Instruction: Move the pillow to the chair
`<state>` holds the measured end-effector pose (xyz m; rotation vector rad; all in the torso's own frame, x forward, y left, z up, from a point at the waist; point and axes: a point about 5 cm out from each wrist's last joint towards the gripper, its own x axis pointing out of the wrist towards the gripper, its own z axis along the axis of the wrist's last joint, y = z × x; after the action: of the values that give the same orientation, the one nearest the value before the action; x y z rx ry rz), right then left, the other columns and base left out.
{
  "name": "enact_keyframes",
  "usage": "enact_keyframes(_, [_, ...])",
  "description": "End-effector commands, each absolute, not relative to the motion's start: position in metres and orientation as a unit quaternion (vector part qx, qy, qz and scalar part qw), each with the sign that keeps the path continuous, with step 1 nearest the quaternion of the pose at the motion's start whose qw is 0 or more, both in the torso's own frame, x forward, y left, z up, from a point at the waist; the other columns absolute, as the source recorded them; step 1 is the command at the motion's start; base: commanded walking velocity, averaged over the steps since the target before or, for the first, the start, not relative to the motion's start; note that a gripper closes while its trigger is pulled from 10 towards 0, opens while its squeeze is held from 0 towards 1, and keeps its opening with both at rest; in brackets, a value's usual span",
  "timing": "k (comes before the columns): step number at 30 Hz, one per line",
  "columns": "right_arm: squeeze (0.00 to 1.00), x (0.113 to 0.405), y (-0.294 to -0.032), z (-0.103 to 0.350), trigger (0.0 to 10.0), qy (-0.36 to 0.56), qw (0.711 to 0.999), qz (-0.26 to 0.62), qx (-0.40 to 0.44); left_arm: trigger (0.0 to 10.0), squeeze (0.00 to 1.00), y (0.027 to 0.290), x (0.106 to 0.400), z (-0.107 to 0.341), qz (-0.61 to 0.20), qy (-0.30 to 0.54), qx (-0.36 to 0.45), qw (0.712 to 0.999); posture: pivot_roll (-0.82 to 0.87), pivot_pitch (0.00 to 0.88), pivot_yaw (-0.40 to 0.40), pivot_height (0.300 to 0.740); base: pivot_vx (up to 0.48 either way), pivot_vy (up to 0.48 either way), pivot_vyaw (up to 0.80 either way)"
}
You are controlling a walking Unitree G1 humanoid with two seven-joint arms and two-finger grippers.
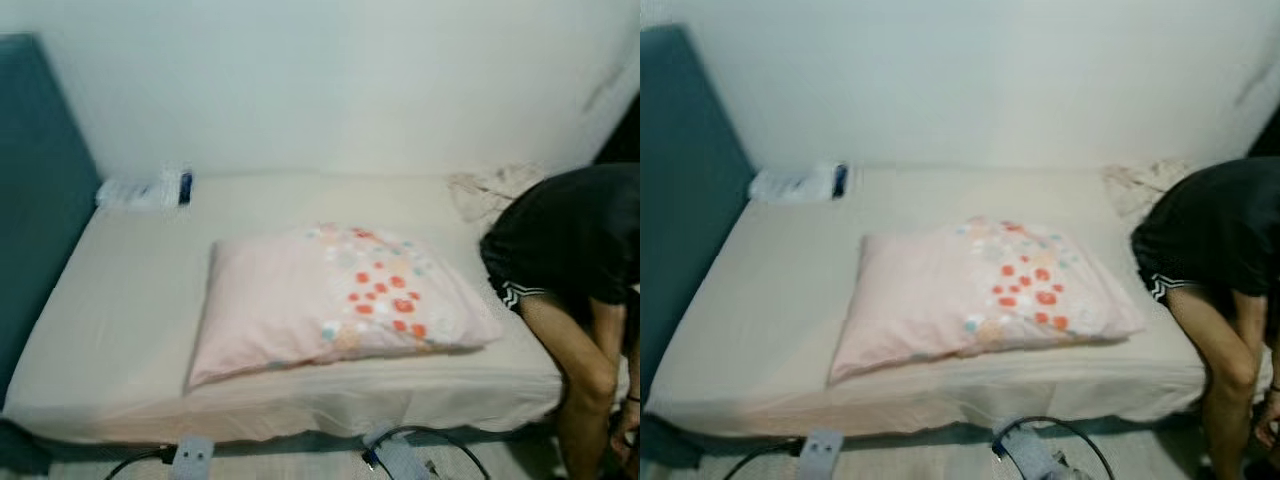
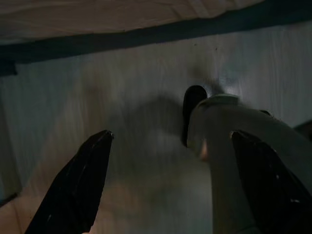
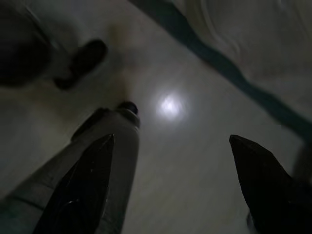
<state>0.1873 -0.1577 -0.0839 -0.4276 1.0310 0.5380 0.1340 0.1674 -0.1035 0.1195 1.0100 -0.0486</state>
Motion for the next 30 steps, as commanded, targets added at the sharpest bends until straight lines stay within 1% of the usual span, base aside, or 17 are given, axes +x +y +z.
enact_keyframes(1, [0.00,0.1822,-0.1639,-0.0862,10.0,0.494,0.814,0.238,-0.195,10.0,0.00,0.1633,0.1134,-0.1110,-0.032,0.518,0.054,0.853,0.04,0.060,-0.073,0.734,0.000,0.000,0.79])
enact_keyframes(5, [0.00,0.1817,-0.1661,-0.0866,10.0,0.494,0.817,0.223,-0.198,10.0,0.00,0.1584,0.1165,-0.1102,-0.037,0.512,0.036,0.857,0.04,0.062,-0.072,0.734,0.000,0.000,0.00])
enact_keyframes(8, [0.00,0.1813,-0.1663,-0.0869,10.0,0.495,0.817,0.221,-0.197,10.0,0.00,0.1573,0.1182,-0.1096,-0.043,0.509,0.042,0.859,0.04,0.063,-0.072,0.734,0.000,0.000,0.00])
enact_keyframes(22, [0.00,0.1815,-0.1677,-0.0866,10.0,0.495,0.818,0.220,-0.194,10.0,0.00,0.1568,0.1208,-0.1090,-0.041,0.507,0.042,0.860,0.03,0.065,-0.073,0.734,0.000,-0.471,0.00])
enact_keyframes(30, [0.00,0.1822,-0.1680,-0.0863,10.0,0.496,0.818,0.219,-0.193,10.0,0.00,0.1552,0.1222,-0.1084,-0.024,0.502,0.021,0.864,0.03,0.068,-0.075,0.734,0.000,0.000,0.00])
